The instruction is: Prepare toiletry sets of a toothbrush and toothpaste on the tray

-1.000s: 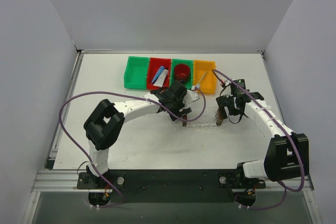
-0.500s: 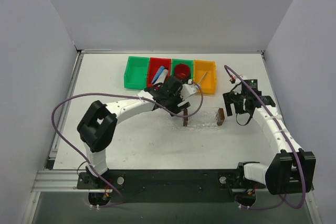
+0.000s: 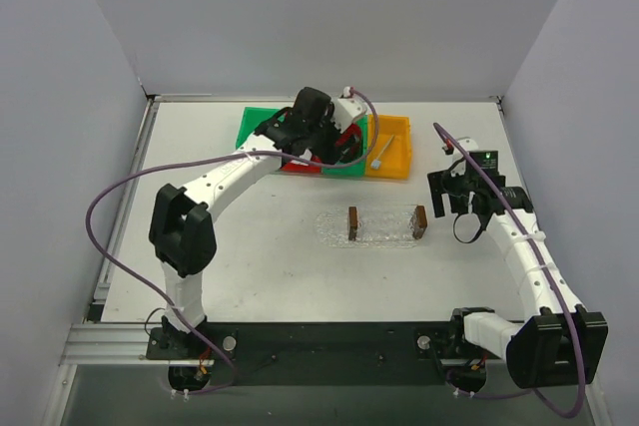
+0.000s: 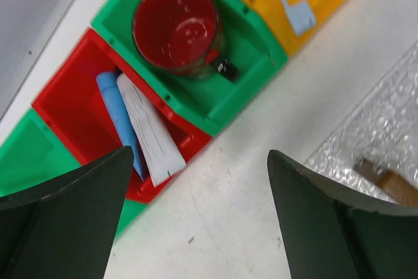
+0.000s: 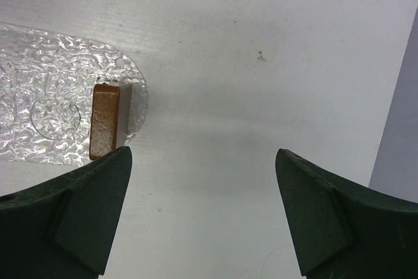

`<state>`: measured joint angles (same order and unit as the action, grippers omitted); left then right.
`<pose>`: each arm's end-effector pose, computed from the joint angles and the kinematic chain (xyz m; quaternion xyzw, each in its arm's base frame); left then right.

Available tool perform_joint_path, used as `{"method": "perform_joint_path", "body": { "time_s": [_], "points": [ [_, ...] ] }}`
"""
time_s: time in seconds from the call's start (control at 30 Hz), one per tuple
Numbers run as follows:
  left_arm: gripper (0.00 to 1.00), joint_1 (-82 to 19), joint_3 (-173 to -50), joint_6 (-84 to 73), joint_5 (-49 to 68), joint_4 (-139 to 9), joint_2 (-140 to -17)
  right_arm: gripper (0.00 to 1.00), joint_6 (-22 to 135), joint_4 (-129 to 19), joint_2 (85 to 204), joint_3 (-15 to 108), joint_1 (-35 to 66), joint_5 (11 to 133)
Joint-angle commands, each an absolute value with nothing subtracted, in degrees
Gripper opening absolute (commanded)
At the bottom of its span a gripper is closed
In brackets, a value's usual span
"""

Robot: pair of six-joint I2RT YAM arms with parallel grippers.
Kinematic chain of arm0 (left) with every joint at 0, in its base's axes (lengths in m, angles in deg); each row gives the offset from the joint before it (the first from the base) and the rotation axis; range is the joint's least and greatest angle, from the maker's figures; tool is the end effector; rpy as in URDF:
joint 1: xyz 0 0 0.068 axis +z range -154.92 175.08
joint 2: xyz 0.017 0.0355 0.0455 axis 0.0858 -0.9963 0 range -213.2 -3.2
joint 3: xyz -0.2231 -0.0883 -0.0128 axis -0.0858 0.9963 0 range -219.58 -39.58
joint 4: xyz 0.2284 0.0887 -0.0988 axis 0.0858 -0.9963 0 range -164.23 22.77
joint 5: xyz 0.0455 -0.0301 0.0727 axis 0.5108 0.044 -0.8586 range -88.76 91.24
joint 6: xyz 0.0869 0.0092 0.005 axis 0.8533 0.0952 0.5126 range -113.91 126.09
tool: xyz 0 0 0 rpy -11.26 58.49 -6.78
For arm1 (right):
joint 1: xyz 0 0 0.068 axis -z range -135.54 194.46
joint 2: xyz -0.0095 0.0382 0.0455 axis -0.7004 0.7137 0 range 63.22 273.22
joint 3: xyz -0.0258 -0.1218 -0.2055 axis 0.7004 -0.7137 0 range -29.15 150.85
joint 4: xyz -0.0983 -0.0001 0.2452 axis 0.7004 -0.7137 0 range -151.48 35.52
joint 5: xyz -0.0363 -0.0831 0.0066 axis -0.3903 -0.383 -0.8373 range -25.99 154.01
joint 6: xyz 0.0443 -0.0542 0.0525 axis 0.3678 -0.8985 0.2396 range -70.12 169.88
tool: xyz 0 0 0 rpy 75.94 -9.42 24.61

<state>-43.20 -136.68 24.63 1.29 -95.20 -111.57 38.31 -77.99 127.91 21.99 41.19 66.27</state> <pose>0.3649 -0.2880 0.2464 0.4300 0.7946 -0.0738 0.4222 0.2969 0.0200 0.2305 -0.1243 0.8864 -0.0146 0.4457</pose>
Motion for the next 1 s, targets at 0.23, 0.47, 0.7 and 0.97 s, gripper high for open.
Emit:
{"method": "perform_joint_path", "body": {
  "time_s": [0.23,0.47,0.7,0.97],
  "points": [
    [0.89,-42.98,-167.01,11.28,1.59,-105.37,-131.23,0.86,40.56,-79.97,124.83,25.52,42.7,64.71],
    [0.82,-43.33,-178.18,14.68,3.96,-109.42,-139.25,0.86,40.39,-79.97,124.39,24.82,43.14,66.21],
    [0.79,-43.51,-177.84,21.2,3.87,-110.03,-140.83,0.85,40.12,-79.88,125.27,24.73,43.32,67.96],
    [0.78,-43.77,-175.73,27.09,3.0,-107.4,-141.36,0.85,39.69,-79.44,126.68,24.29,43.32,68.84]
  ]
}}
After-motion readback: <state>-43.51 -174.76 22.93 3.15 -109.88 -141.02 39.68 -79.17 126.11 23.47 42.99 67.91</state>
